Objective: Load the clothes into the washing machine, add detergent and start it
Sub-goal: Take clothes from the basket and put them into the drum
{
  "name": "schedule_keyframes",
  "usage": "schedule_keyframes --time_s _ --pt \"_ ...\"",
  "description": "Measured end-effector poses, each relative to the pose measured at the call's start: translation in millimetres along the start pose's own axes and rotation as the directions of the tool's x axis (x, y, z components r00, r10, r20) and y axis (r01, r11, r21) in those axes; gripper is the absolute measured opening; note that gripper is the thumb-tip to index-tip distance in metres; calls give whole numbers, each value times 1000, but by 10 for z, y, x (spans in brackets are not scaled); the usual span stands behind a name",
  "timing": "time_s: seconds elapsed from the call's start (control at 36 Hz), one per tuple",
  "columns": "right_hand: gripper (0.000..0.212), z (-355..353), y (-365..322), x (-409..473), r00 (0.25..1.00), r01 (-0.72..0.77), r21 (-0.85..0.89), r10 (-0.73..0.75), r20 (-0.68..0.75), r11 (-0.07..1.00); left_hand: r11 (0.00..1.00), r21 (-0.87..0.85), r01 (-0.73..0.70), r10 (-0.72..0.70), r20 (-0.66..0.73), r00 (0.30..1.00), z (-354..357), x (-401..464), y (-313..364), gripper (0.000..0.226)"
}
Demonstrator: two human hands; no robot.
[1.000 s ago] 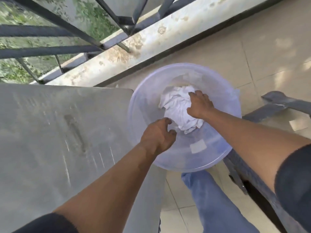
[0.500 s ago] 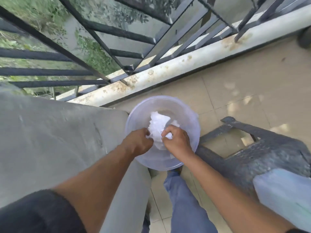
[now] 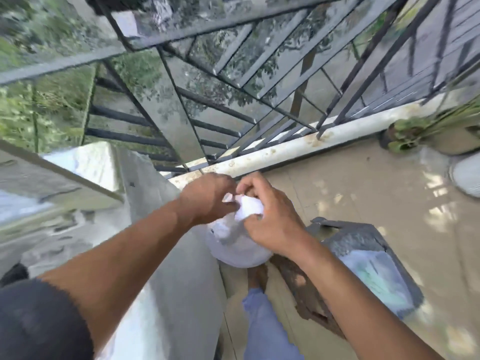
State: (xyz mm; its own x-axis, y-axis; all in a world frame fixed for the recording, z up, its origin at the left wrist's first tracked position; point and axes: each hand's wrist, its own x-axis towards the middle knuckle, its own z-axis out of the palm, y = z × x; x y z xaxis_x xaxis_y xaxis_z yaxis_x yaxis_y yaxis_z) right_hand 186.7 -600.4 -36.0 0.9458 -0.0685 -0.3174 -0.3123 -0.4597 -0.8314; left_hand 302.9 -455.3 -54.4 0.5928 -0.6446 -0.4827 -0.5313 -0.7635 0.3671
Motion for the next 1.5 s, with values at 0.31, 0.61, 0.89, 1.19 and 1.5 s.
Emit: schedule_keyframes --time_s 0.31,0.61,0.89,1.19,1.5 --pt "57 -287 -650 -540 970 56 -349 -133 -202 935 976 -166 -142 53 -450 891 -1068 -1251 483 20" --pt "25 -131 -633 -666 921 -186 -287 65 -384 940 518 -723 -456 -113 -587 802 -1635 -2162 859 15" --pt "64 -241 -1325 -977 993 -86 836 111 31 541 161 -828 -537 -220 -560 799 -1737 -2782 644 12" --pt "52 -252 -2382 -1391 970 -127 975 -183 160 180 154 -948 -279 -471 -319 822 -789 -2980 131 38" --pt "62 511 -2685 -1478 896 -220 966 -364 255 137 -546 -724 -422 -280 -317 906 -380 -3315 -4 68"
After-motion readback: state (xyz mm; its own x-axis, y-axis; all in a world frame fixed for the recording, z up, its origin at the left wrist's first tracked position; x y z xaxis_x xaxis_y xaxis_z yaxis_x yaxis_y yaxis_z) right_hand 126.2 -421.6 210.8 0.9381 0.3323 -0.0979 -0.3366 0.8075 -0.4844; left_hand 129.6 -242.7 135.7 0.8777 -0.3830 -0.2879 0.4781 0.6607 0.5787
